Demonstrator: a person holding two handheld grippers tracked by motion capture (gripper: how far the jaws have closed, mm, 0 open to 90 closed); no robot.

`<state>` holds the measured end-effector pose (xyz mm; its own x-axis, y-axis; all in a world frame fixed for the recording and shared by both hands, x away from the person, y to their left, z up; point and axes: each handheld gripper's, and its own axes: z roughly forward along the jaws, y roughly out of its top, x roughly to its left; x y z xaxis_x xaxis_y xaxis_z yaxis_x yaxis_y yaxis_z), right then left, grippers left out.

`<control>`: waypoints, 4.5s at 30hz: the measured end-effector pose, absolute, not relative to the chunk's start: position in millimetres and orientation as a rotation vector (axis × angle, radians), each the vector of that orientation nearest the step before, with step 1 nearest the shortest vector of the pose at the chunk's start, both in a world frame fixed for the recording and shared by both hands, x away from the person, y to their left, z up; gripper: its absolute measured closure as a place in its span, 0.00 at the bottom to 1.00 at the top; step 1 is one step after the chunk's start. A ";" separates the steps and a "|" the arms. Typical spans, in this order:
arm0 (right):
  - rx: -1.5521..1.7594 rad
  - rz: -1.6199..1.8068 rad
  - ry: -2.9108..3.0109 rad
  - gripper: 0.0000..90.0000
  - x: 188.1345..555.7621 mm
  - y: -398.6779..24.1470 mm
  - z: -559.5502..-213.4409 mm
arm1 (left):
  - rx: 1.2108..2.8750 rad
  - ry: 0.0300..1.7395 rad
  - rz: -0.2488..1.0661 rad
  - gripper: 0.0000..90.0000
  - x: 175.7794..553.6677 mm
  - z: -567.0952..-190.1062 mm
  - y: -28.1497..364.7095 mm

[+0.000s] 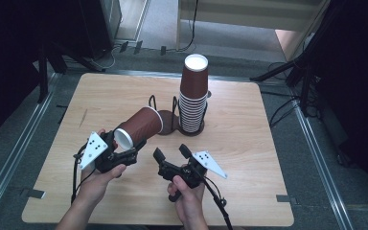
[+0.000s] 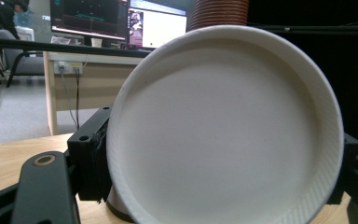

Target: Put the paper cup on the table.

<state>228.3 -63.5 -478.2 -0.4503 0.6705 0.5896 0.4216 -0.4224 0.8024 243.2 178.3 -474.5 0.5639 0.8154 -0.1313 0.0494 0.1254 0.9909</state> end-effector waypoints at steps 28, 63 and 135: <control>2.208 2.116 1.142 0.00 236.1 -61.6 -466.9 | 1.358 0.786 0.655 0.23 240.1 -482.4 163.5; 2.634 2.302 0.918 0.00 266.9 -52.9 -475.1 | 1.423 0.713 0.615 0.23 234.3 -488.1 146.2; 2.351 2.437 1.006 0.10 283.6 -52.3 -487.9 | 1.578 0.826 0.421 0.00 233.1 -470.9 183.8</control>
